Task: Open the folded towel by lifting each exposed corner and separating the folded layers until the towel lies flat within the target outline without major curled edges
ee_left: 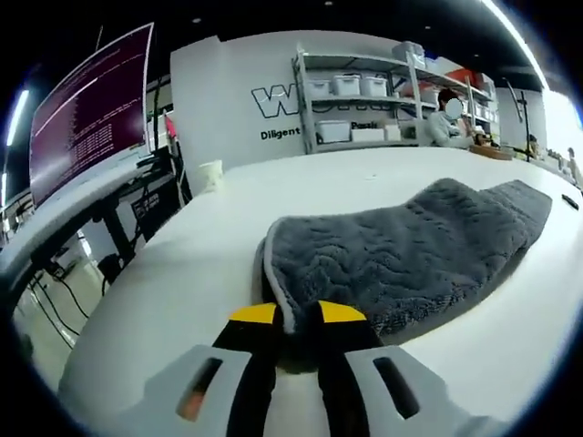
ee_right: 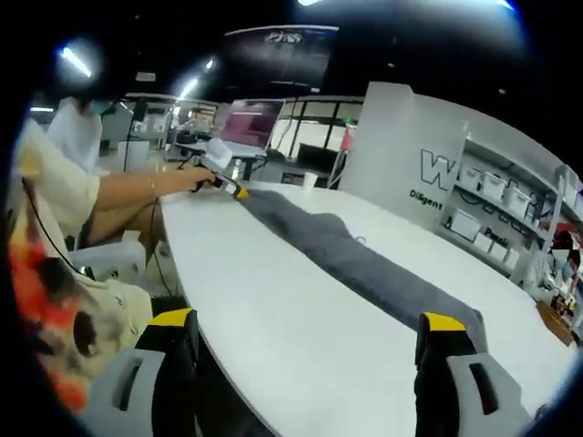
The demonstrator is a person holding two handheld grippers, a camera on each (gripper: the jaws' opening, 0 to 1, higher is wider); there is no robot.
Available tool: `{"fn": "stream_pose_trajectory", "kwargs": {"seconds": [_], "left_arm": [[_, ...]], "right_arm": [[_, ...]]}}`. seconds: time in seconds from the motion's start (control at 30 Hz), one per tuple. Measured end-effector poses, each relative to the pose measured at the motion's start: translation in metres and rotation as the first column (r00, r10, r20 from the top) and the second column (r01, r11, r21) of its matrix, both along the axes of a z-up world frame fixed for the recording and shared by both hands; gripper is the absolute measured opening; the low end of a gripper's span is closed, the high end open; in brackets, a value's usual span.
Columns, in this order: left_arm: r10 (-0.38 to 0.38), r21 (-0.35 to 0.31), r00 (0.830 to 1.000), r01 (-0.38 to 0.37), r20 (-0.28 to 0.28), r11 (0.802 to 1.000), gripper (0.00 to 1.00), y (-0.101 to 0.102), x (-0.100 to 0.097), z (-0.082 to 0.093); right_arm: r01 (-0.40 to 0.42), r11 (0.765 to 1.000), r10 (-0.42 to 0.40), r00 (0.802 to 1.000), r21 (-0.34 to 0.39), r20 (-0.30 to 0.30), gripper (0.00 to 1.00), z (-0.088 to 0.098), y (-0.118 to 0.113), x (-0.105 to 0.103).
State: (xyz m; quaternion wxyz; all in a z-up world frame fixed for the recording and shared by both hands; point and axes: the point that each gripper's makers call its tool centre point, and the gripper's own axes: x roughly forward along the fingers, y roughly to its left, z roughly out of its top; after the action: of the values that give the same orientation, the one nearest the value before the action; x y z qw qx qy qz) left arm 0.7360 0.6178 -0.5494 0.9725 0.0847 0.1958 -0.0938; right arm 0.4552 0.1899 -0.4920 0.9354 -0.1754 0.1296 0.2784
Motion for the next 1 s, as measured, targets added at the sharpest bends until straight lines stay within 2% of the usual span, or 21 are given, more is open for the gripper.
{"fn": "stream_pose_trajectory", "kwargs": {"seconds": [0.27,0.57,0.67,0.73,0.83,1.0], "left_arm": [[0.024,0.018,1.0,-0.024,0.016,1.0,0.14,0.015,0.006,0.0],[0.048,-0.012,0.999,-0.047,0.009,0.999,0.15,0.028,0.012,0.0],[0.056,-0.01,0.998,-0.056,0.012,0.998,0.15,0.031,0.011,0.0],[0.047,0.03,0.999,-0.048,0.024,0.998,0.15,0.03,0.006,0.001],[0.045,0.035,0.999,-0.046,0.023,0.998,0.15,0.031,0.004,0.001],[0.058,-0.001,0.998,-0.058,0.035,0.998,0.18,0.038,0.002,0.001]], "right_arm": [[-0.032,0.999,0.032,0.999,0.024,0.0,0.99,0.005,0.01,-0.004],[-0.026,0.999,0.026,1.0,0.021,-0.005,0.99,0.004,0.01,-0.006],[-0.021,1.0,0.022,1.0,0.021,-0.006,0.99,0.004,0.008,-0.005],[-0.013,0.999,0.013,1.0,0.034,0.0,0.99,0.007,0.006,-0.005],[-0.012,0.999,0.012,1.0,0.039,-0.004,0.99,0.007,0.006,-0.005],[-0.012,0.999,0.012,1.0,0.03,-0.017,0.99,0.003,0.005,-0.005]]}}
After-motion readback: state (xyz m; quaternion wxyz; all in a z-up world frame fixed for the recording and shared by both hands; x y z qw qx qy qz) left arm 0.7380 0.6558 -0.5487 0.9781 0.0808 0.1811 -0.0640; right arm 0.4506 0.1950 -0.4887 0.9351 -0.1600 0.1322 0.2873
